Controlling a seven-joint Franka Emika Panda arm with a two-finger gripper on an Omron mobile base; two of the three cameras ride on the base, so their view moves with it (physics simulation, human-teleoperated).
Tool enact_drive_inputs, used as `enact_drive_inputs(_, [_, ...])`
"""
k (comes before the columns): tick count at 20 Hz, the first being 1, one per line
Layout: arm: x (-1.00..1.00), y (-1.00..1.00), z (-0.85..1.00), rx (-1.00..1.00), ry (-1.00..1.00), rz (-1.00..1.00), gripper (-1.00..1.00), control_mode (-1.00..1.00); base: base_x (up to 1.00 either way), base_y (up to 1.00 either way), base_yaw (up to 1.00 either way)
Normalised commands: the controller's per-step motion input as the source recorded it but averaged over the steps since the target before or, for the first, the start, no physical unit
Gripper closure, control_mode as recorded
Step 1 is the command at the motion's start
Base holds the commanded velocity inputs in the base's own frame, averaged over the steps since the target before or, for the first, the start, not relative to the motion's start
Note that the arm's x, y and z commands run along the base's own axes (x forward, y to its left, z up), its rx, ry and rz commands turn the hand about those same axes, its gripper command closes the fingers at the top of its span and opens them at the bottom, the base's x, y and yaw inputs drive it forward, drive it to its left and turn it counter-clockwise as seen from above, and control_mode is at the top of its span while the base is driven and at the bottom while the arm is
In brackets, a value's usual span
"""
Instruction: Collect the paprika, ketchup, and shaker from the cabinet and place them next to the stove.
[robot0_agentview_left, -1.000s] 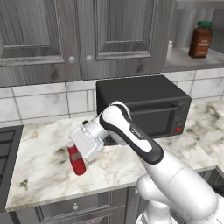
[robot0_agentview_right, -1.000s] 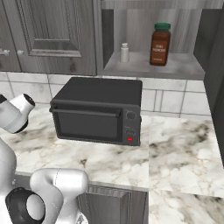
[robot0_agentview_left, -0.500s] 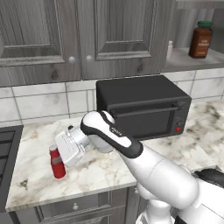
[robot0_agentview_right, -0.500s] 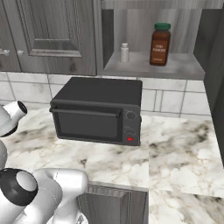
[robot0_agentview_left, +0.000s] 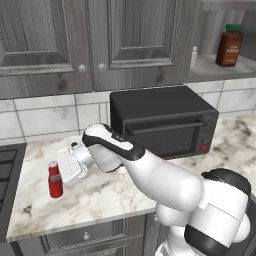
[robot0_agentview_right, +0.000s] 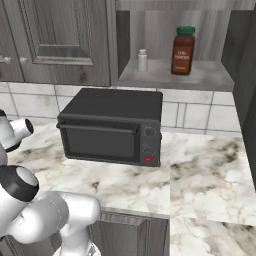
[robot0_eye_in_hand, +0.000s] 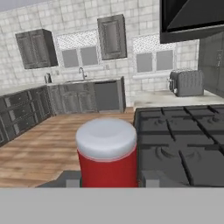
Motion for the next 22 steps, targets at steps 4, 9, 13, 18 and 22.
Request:
enact_drive_inputs(4, [0.42, 0.37, -0.20, 0.01, 0.00, 0.00, 1.00, -1.00, 0.00, 0.00, 0.00])
enact_drive_inputs(9, [0.40, 0.33, -0.19, 0.00, 0.00, 0.00, 1.00, -1.00, 0.00, 0.00, 0.00])
enact_drive_inputs(13, [0.39, 0.27, -0.23, 0.00, -0.02, 0.00, 1.00, -1.00, 0.00, 0.00, 0.00])
enact_drive_inputs(18, [0.31, 0.28, -0.27, 0.00, -0.03, 0.00, 1.00, -1.00, 0.00, 0.00, 0.00])
enact_drive_inputs(22, [0.23, 0.28, -0.29, 0.00, -0.04, 0.00, 1.00, -1.00, 0.00, 0.00, 0.00])
